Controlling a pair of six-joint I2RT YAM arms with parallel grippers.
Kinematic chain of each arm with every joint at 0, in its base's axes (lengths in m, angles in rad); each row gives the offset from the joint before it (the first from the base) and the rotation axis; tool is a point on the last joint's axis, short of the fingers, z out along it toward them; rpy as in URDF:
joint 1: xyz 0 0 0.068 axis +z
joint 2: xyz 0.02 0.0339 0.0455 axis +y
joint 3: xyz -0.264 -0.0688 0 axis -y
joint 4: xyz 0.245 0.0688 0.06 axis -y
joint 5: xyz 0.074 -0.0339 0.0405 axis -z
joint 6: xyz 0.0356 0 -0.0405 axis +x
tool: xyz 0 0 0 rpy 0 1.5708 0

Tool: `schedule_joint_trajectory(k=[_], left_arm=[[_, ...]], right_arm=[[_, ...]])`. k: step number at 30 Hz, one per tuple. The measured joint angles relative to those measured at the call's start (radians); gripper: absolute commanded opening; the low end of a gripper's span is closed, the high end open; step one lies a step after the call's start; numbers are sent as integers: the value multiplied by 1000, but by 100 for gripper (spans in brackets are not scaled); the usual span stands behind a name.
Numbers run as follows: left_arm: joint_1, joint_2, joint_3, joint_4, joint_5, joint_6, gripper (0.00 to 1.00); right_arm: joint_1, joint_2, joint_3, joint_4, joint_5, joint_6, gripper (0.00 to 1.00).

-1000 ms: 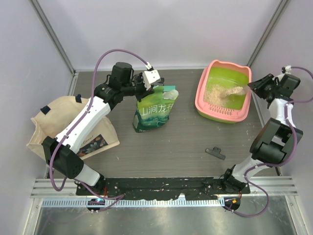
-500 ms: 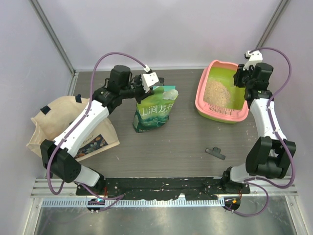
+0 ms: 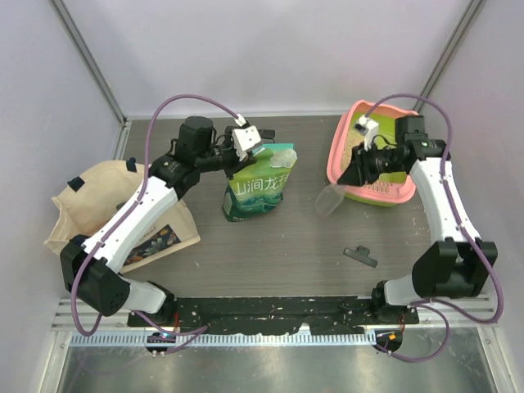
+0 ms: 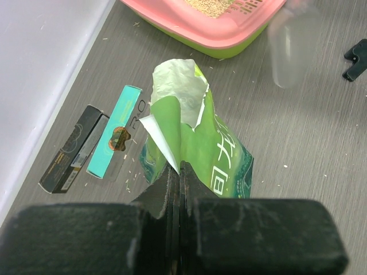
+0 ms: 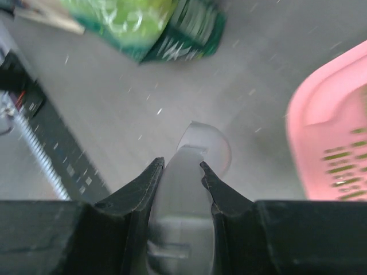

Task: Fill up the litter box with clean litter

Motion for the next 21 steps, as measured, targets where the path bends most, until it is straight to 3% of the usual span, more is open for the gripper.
schedule_joint_trajectory(k=[5,12,15,17,18,20,21], left_arm=[[0,-16,-14,0,0,-4,0],[0,-65,-60,0,-5,-4,0],[0,-80,-71,0,-9,-5,0],[0,-86,-77,0,-10,-6,0],[0,-87,-79,0,-11,-7,0],[0,-89,-80,0,-11,-9,0],[0,-89,-80,0,-11,-10,0]], right_arm=[[72,193,21,-273,-13,-207,5],[143,363,58,-356,55,-235,15],[165,415,128,-324,89,-201,29],[177,444,161,-306,104,-166,45],[182,455,174,-305,108,-151,48],[189,482,203,-286,137,-125,61],[190,494,213,-270,151,-118,63]])
